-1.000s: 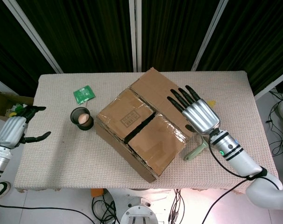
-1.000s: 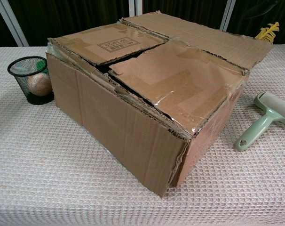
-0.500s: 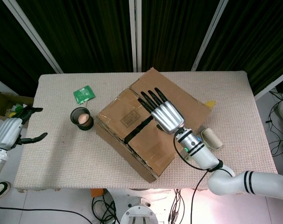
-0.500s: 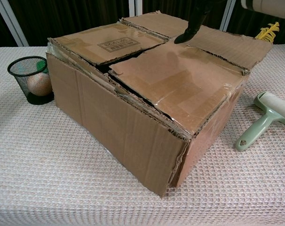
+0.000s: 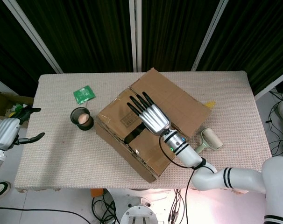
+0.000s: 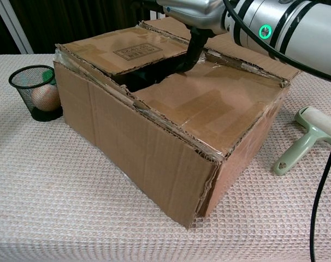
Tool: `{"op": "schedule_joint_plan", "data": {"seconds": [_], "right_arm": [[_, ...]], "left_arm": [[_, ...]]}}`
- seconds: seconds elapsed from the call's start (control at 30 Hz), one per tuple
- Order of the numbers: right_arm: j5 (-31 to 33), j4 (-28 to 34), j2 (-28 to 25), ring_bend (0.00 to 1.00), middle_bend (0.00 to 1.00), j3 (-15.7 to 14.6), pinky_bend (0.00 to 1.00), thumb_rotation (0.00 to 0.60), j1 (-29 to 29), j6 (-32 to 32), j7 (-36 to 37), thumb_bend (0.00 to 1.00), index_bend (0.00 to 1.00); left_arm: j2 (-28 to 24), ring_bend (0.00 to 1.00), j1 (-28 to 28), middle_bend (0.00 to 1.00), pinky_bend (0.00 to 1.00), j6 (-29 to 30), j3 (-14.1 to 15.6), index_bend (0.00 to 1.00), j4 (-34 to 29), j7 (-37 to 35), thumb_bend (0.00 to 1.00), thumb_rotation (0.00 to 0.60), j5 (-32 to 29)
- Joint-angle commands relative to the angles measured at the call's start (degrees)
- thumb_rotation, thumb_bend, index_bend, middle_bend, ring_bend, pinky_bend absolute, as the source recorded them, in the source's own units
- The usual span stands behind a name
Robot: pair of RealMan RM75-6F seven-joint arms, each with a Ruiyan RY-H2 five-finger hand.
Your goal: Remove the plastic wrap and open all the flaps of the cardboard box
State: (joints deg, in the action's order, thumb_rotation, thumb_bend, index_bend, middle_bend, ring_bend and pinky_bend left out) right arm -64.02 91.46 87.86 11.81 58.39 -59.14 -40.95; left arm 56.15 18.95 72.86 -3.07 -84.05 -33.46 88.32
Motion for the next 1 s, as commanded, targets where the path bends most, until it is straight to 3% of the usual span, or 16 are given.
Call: {"op": "schedule_joint_plan", "data": {"seconds": [0.03,0.5,0.77,1.0], "right_arm": [[-0.5,-1.4,1.3,0.00,0.00,0.2,0.00,0.600,0.3,0.0,0.5,0.02,0.00],[-5.1,-11.9,7.0,0.00,0.00,2.0,0.00,0.600,2.7,0.5,4.7,0.07,0.00],[-10.6,-19.0,10.1,0.00,0.00,3.0,0.00,0.600,4.2,-1.8,9.3,0.16,0.00],[-13.6,-23.4,12.0,0.00,0.00,6.1,0.00,0.600,6.5,-4.4,10.6,0.18,0.00]], "left_arm": [[0.0,0.12,0.0,0.20,0.23,0.1,0.0,0.16,0.1,0.1,0.16,0.218,-0.1],[-0.3,0.12,-0.8,0.20,0.23,1.4,-0.4,0.16,0.2,2.1,0.16,0.205,-0.9],[-0.3,0.12,-1.3,0.20,0.23,2.1,-0.4,0.16,1.0,2.7,0.16,0.207,-1.3],[-0.7,0.12,-2.0,0.20,0.23,2.9,-0.5,0.16,1.5,0.8,0.16,0.204,-1.4]]}}
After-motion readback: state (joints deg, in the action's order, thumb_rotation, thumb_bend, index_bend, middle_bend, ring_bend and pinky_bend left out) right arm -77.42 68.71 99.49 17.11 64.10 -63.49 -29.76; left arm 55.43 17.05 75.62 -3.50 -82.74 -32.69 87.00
